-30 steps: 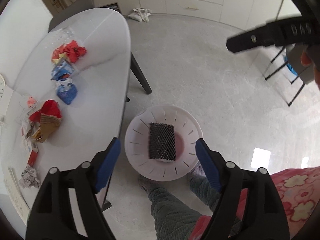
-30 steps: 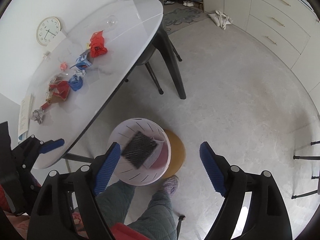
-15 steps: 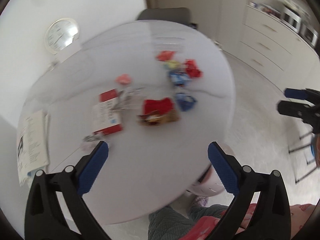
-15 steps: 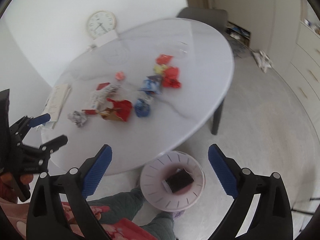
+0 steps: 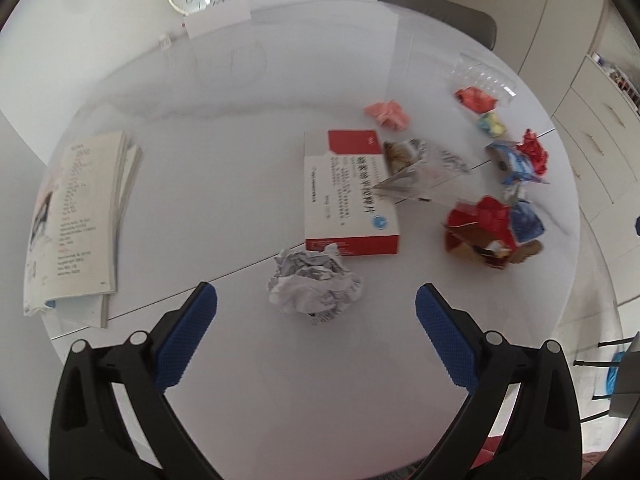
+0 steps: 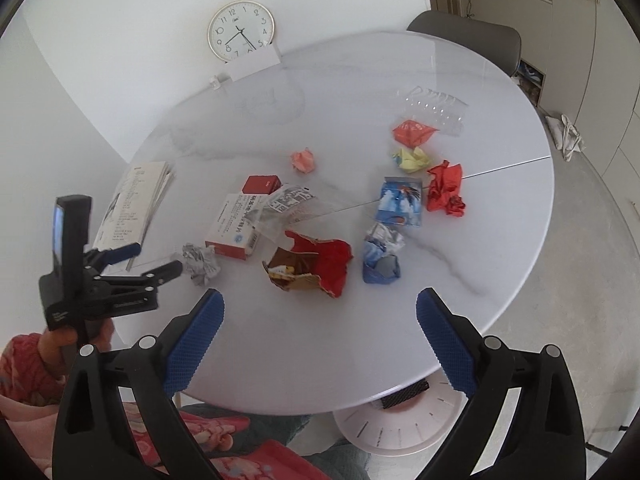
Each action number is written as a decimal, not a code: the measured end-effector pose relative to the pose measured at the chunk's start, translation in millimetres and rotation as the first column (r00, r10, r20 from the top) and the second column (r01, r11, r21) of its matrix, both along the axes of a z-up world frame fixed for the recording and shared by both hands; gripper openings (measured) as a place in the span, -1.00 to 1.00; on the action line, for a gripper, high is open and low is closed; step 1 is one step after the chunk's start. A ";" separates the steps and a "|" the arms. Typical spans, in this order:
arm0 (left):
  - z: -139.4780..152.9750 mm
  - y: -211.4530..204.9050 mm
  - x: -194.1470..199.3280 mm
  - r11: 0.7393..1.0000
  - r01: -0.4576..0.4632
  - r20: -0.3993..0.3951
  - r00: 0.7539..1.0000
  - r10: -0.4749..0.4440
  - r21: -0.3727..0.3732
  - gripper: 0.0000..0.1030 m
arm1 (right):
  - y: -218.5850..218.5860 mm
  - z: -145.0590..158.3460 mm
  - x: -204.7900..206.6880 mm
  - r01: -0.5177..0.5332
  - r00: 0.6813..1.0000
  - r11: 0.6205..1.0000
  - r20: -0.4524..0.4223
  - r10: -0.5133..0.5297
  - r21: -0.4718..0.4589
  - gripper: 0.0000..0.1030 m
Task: Collect trash
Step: 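Grasp the crumpled white paper with the left tool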
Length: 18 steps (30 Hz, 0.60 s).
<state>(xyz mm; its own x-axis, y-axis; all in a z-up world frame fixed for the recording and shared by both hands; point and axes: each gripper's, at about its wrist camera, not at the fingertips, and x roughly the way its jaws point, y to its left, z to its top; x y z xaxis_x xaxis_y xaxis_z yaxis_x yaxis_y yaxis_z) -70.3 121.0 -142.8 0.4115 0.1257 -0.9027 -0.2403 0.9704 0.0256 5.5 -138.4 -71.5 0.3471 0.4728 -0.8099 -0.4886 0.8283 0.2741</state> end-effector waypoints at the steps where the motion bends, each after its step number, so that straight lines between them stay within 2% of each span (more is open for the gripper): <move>1: -6.8 4.8 3.4 1.000 0.001 -0.007 1.000 -0.001 -0.011 0.85 | 4.8 -0.8 2.5 0.003 1.000 1.000 -0.006 -0.004 -0.003 0.87; 5: -30.8 13.8 17.0 1.000 0.008 -0.048 0.999 -0.010 -0.025 0.72 | 22.7 -4.2 11.4 0.016 0.999 1.000 -0.029 -0.017 -0.016 0.87; 10: -53.0 20.3 27.7 0.997 0.035 -0.109 0.993 -0.042 -0.067 0.17 | 47.2 -10.7 28.0 0.038 0.996 0.999 -0.076 -0.038 -0.014 0.87; 12: -56.6 22.3 28.0 0.995 0.041 -0.112 0.992 -0.051 -0.089 0.04 | 58.1 -17.0 38.9 0.055 0.992 0.998 -0.113 -0.055 -0.008 0.87; 18: -51.9 28.0 24.3 0.990 0.081 -0.090 0.992 -0.091 -0.112 -0.09 | 105.3 -49.3 85.2 0.099 0.967 0.994 -0.231 -0.106 -0.041 0.87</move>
